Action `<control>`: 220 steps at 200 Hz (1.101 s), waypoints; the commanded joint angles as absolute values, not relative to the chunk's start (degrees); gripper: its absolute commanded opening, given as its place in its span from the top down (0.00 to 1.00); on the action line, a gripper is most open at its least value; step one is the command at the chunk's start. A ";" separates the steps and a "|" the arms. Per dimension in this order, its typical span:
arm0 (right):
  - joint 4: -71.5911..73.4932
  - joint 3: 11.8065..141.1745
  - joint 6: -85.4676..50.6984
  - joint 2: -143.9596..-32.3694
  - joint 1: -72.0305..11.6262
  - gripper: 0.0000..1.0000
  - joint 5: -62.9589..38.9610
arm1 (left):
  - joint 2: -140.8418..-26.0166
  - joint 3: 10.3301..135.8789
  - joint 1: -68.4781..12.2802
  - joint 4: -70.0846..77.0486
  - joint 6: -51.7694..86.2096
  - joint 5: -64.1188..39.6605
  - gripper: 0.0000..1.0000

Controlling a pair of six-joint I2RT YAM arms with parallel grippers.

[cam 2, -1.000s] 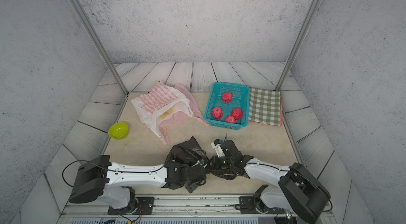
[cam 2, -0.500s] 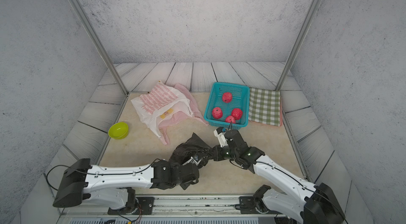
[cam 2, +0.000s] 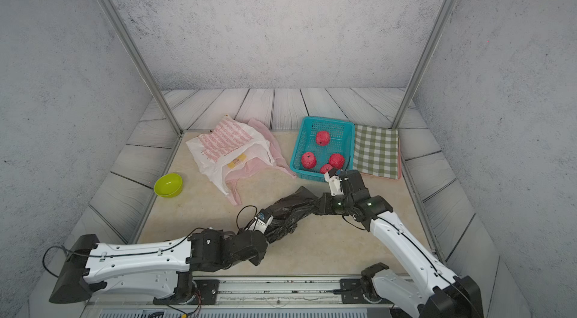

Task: Untie the knot of a plastic bag & take out the apple
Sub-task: Untie the plastic bag at the center of the board.

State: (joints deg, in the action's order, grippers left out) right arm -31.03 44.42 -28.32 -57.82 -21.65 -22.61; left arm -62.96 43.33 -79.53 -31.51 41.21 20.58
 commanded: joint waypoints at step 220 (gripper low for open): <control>-37.98 41.17 -29.05 -38.63 -5.02 0.33 -34.01 | -53.38 52.77 -80.42 -44.37 40.34 13.82 0.21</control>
State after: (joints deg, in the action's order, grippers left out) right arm -32.93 41.32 -28.47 -42.70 -3.99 -26.83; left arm -50.89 47.94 -80.16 -42.44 49.93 12.84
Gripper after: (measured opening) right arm 0.666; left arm 0.792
